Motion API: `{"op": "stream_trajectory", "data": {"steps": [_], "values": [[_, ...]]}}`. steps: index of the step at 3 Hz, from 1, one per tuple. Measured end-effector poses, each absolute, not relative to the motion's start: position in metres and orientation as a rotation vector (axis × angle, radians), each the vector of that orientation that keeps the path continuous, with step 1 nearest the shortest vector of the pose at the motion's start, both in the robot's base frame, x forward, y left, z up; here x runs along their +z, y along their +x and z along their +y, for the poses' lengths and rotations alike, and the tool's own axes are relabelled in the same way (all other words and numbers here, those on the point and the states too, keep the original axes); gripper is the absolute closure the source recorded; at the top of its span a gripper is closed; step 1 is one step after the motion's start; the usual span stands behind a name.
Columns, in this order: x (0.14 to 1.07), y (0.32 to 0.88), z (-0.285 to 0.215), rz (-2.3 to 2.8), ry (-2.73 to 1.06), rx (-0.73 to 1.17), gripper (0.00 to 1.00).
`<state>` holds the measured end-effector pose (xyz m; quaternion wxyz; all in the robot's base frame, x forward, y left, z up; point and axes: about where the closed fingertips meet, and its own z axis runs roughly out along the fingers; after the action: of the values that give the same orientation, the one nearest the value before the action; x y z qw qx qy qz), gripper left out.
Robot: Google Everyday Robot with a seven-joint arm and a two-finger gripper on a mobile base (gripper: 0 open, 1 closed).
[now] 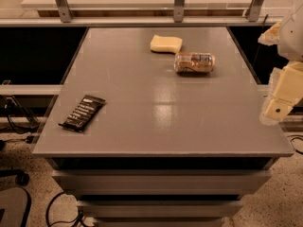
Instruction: Move orange can near rxbar chocolate
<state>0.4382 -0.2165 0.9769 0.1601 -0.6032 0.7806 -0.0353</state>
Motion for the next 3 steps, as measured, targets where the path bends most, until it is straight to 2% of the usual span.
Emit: {"op": "stream_trajectory", "data": {"steps": [2, 3], "values": [[0.977, 0.446, -0.212, 2.180, -1.758, -0.082, 0.00], [0.973, 0.468, -0.198, 2.088, -1.854, -0.072, 0.00]]}}
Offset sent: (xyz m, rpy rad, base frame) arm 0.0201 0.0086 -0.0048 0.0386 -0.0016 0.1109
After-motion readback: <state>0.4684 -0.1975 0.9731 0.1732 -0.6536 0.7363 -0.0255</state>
